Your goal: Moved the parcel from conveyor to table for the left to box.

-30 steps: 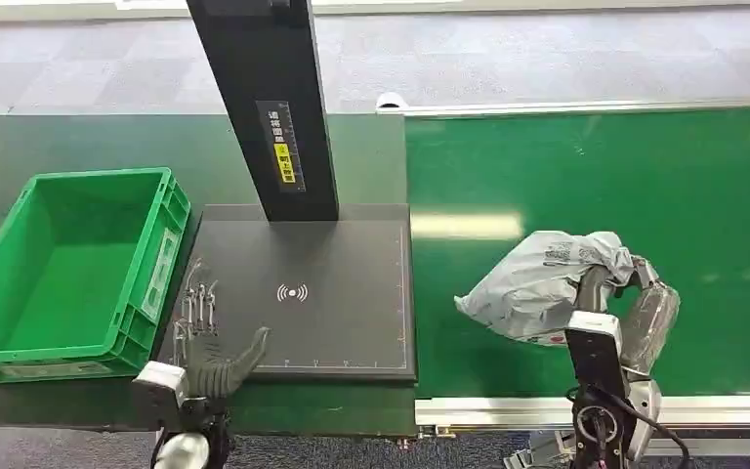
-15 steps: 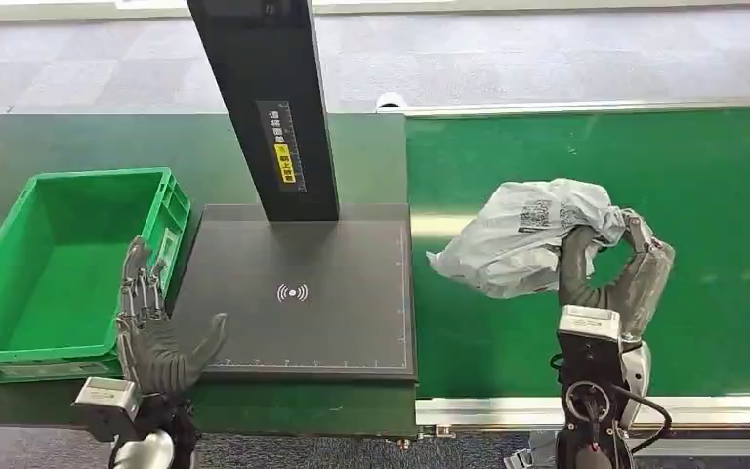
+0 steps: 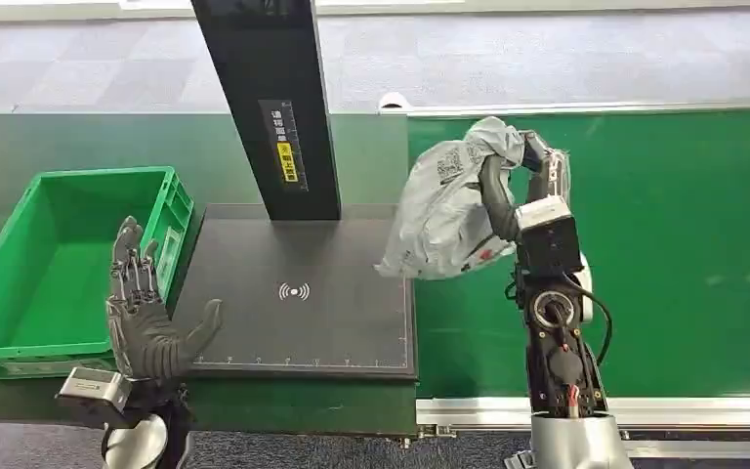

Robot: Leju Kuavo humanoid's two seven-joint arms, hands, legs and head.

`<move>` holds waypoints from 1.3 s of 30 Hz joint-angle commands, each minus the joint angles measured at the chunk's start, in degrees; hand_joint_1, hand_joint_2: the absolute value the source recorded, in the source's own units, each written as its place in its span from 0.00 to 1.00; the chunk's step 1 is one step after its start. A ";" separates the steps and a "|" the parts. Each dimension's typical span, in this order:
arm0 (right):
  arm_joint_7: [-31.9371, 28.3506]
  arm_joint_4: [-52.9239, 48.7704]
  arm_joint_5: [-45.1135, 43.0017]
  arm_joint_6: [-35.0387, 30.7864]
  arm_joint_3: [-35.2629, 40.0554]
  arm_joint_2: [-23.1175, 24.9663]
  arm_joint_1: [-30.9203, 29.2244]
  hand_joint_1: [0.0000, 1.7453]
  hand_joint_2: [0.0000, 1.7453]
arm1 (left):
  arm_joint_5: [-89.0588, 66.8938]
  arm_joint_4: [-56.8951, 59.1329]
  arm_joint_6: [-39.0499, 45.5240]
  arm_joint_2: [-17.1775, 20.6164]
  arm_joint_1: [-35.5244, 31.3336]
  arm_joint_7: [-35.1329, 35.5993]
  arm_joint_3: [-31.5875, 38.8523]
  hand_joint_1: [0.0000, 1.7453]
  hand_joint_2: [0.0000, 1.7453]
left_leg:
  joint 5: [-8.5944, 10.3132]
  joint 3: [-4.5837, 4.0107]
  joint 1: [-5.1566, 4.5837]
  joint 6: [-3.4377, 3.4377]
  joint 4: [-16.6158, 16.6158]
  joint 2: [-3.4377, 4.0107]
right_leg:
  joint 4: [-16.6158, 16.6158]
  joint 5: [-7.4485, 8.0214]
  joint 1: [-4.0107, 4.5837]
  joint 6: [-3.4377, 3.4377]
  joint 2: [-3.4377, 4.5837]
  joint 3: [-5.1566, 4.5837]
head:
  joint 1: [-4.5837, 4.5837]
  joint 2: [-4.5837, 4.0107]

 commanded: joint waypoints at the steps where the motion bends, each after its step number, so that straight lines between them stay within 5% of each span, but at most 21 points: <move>1: -0.63 27.05 1.31 -2.35 3.17 6.00 -13.24 1.00 1.00 | -0.15 6.69 -2.07 0.43 -3.77 0.28 -0.07 0.00 1.00 | -0.04 0.13 0.00 0.00 -0.03 0.34 | -0.02 0.06 0.01 -0.05 0.29 -0.01 | -0.02 0.02; 7: -0.63 27.05 1.31 -2.35 3.17 6.00 -13.24 1.00 1.00 | -0.15 6.69 -2.07 0.43 -3.77 0.28 -0.07 0.00 1.00 | -0.02 -0.02 0.02 0.01 0.00 0.12 | -0.02 0.03 0.02 -0.04 0.09 -0.09 | -0.02 0.00; 13: -2.53 38.54 2.06 -1.49 2.77 10.33 -14.10 1.00 1.00 | -1.00 9.71 1.29 0.08 -5.41 0.28 -0.90 0.00 1.00 | 0.00 -0.01 0.02 -0.01 -0.03 0.14 | -0.05 0.05 0.02 -0.07 0.10 -0.09 | 0.00 0.02; 21: -2.62 41.19 -6.16 -1.88 14.54 10.85 -16.05 1.00 1.00 | -0.79 7.57 2.20 0.21 -3.93 0.28 -0.70 0.00 1.00 | -0.04 -0.08 0.08 0.01 0.02 0.23 | -0.03 0.05 0.08 -0.06 0.16 -0.20 | 0.00 0.00; 22: -2.62 41.58 -6.25 -1.42 15.50 10.85 -16.09 0.31 1.00 | -0.80 7.58 2.24 0.22 -3.97 0.28 -0.73 0.00 1.00 | -0.03 -0.09 0.05 0.01 0.01 0.19 | -0.02 0.04 0.07 -0.05 0.14 -0.21 | -0.02 0.00; 23: -3.06 42.01 -8.36 4.01 17.32 10.85 -15.96 0.00 1.00 | -0.81 7.76 2.15 0.31 -4.18 0.28 -0.82 0.00 1.00 | -0.03 -0.09 0.04 0.00 0.01 0.14 | 0.00 0.02 0.05 -0.04 0.11 -0.20 | -0.02 0.00; 24: -3.78 42.01 -10.35 8.60 18.49 10.85 -15.50 0.00 1.00 | -0.74 8.11 1.87 0.35 -4.48 0.28 -0.81 0.00 1.00 | -0.02 -0.08 0.07 0.02 -0.01 0.18 | -0.07 0.05 0.09 -0.05 0.12 -0.16 | 0.00 0.02; 30: -4.27 42.06 -15.12 13.07 21.43 10.85 -15.18 0.00 1.00 | -0.71 8.46 1.58 0.37 -4.74 0.28 -0.76 0.00 1.00 | 0.00 -0.12 0.04 -0.01 0.01 0.01 | -0.01 0.01 0.05 -0.06 0.00 -0.18 | -0.02 0.02; 39: -4.03 42.01 -18.60 10.84 23.15 10.85 -15.53 0.00 1.00 | -0.53 10.93 0.70 -0.37 -6.56 0.28 -2.23 0.00 1.00 | 0.01 -0.13 0.06 0.00 0.02 -0.03 | -0.03 0.02 0.07 -0.05 -0.07 -0.17 | -0.02 0.00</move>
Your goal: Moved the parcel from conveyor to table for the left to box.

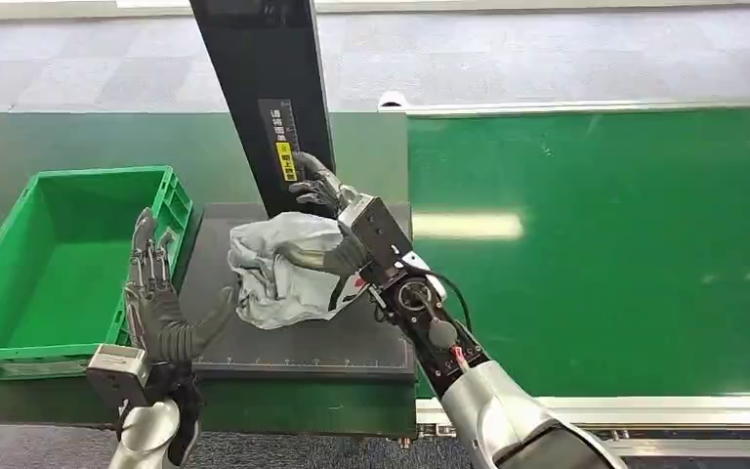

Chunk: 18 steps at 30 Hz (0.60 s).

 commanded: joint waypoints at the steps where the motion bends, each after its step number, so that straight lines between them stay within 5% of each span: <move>1: 0.37 4.97 -2.18 -0.62 3.13 0.26 -3.33 0.00 1.00 | 0.34 5.13 -0.26 -0.24 -2.61 0.28 -1.97 0.00 1.00 | 0.00 0.01 0.00 0.03 0.00 -0.03 | -0.02 -0.01 0.01 -0.01 -0.08 0.04 | 0.00 0.00; 18: -1.94 -9.09 -3.95 8.57 1.56 -0.94 2.43 0.00 1.00 | 0.31 4.04 2.21 0.40 -0.25 0.28 -1.21 0.00 1.00 | -0.01 0.02 -0.01 0.02 -0.02 0.05 | -0.02 -0.01 0.00 0.00 -0.01 0.02 | -0.02 0.02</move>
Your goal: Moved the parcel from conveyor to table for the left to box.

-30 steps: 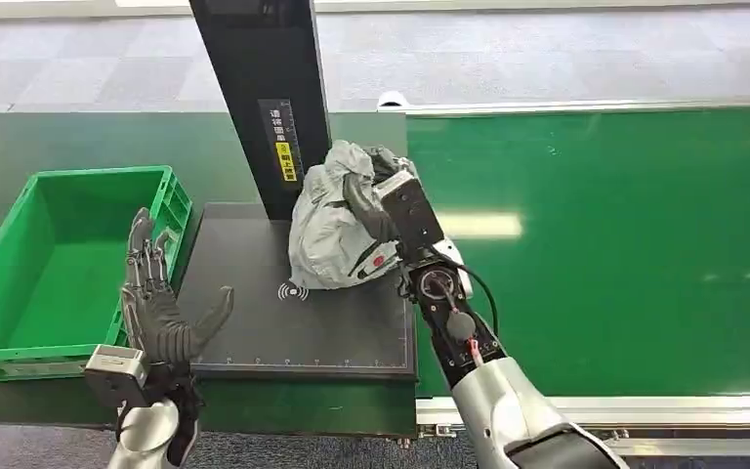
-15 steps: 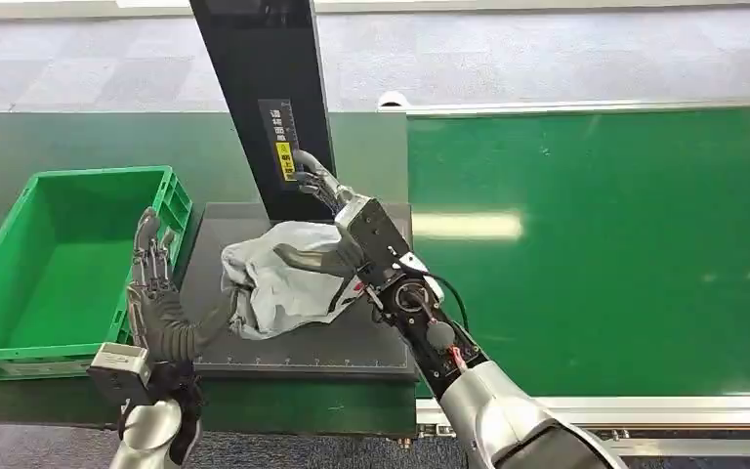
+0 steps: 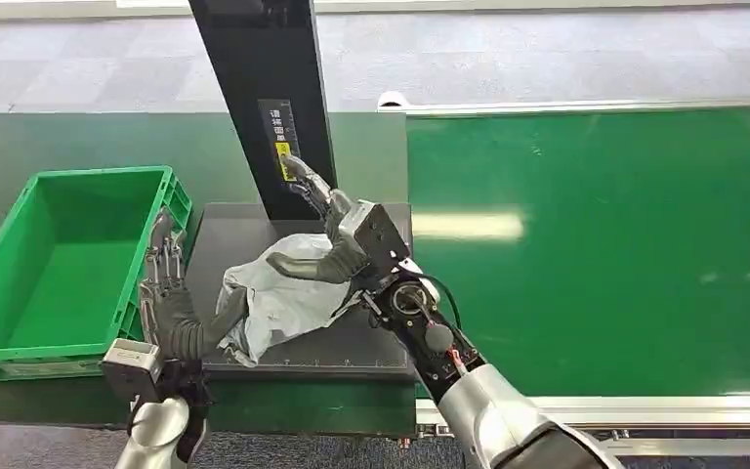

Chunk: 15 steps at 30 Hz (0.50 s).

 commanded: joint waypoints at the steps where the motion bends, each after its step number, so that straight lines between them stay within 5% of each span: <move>1: 0.37 -6.26 -0.10 2.55 -0.75 -0.89 1.10 0.00 1.00 | 0.10 2.01 1.59 0.71 0.64 0.28 0.12 0.00 1.00 | -0.01 0.05 0.02 0.02 -0.04 0.02 | -0.07 0.00 0.04 -0.02 -0.04 0.08 | -0.02 0.00; 7: -0.83 -11.43 -1.04 1.31 -5.54 -2.57 2.68 0.00 1.00 | -0.33 -1.06 0.27 1.99 4.87 0.28 1.14 0.00 1.00 | -0.01 0.05 0.02 0.02 -0.05 0.05 | -0.09 0.01 0.04 -0.02 0.00 0.09 | -0.04 0.00; 15: -0.74 -28.80 -0.88 0.19 -17.43 -6.48 13.03 0.00 1.00 | -1.92 0.88 -4.04 2.56 7.67 0.28 2.59 0.00 1.00 | 0.01 0.06 0.02 0.03 -0.06 -0.19 | -0.11 -0.03 0.03 0.00 -0.21 0.14 | -0.02 -0.02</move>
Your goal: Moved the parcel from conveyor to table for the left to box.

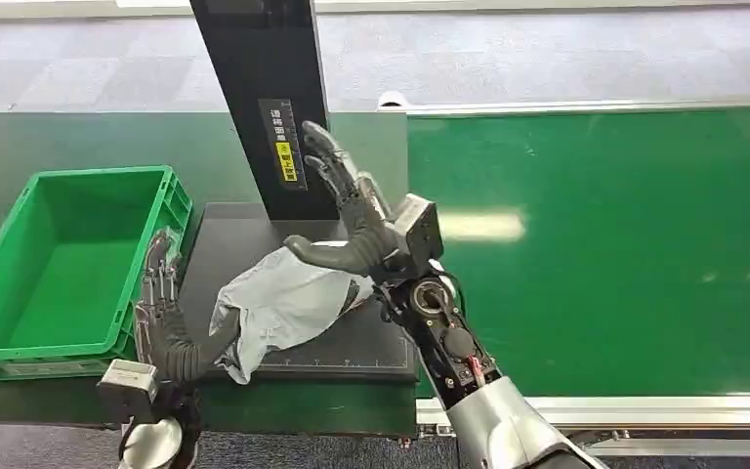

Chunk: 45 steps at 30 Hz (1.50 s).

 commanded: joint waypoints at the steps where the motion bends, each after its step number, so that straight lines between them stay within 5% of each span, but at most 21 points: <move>1: 0.52 -17.23 1.17 -1.00 -13.65 -5.07 10.10 0.00 1.00 | -1.02 2.79 -4.48 2.11 2.43 0.28 1.76 0.00 1.00 | 0.04 0.09 0.03 0.04 -0.10 -0.28 | -0.17 -0.03 0.04 0.00 -0.32 0.23 | 0.00 0.02; 8: -0.03 -18.01 3.19 -1.11 -19.19 -4.36 10.96 0.00 1.00 | -15.22 18.57 -14.84 5.04 -5.01 0.28 1.69 0.00 1.00 | 0.05 0.10 -0.02 0.01 -0.10 -0.16 | -0.10 -0.01 -0.01 -0.02 -0.21 0.16 | -0.02 0.00; 13: 0.39 -18.93 3.45 -1.75 -20.14 -4.39 11.97 0.00 1.00 | -16.08 29.60 -28.52 2.48 -11.30 0.28 0.57 0.00 1.00 | 0.14 0.06 0.02 0.02 -0.11 -0.35 | -0.16 0.03 0.03 -0.02 -0.40 0.18 | -0.02 0.00; 30: 1.22 -21.82 2.57 -2.39 -22.02 -4.32 13.40 0.00 1.00 | -24.03 43.90 -23.29 0.94 -18.45 0.28 -5.71 0.00 1.00 | 0.11 0.05 0.00 0.01 -0.04 -0.28 | -0.10 0.01 0.00 -0.01 -0.31 0.15 | -0.02 0.00; 31: 1.64 -23.47 2.43 -1.98 -23.02 -4.12 15.01 0.00 1.00 | -28.20 47.29 -18.87 -0.44 -20.18 0.28 -5.51 1.00 1.00 | 0.11 0.05 0.00 0.02 -0.04 -0.26 | -0.12 0.02 0.01 -0.01 -0.29 0.18 | -0.02 0.00; 40: 1.28 -21.11 2.30 -1.30 -23.51 -4.22 14.67 0.00 1.00 | -26.72 42.09 -17.58 0.72 -17.68 0.28 -5.06 1.00 1.00 | 0.09 0.18 0.01 0.02 -0.07 -0.06 | -0.15 0.08 0.01 -0.01 -0.08 0.29 | 0.00 0.00; 45: 0.16 -19.33 1.95 -1.37 -24.54 -4.90 15.66 0.00 1.00 | -22.74 27.02 -10.71 3.03 -13.48 0.28 -7.32 1.00 1.00 | 0.03 0.26 0.03 0.00 -0.02 -0.01 | -0.08 0.05 0.03 -0.01 -0.01 0.34 | 0.00 0.00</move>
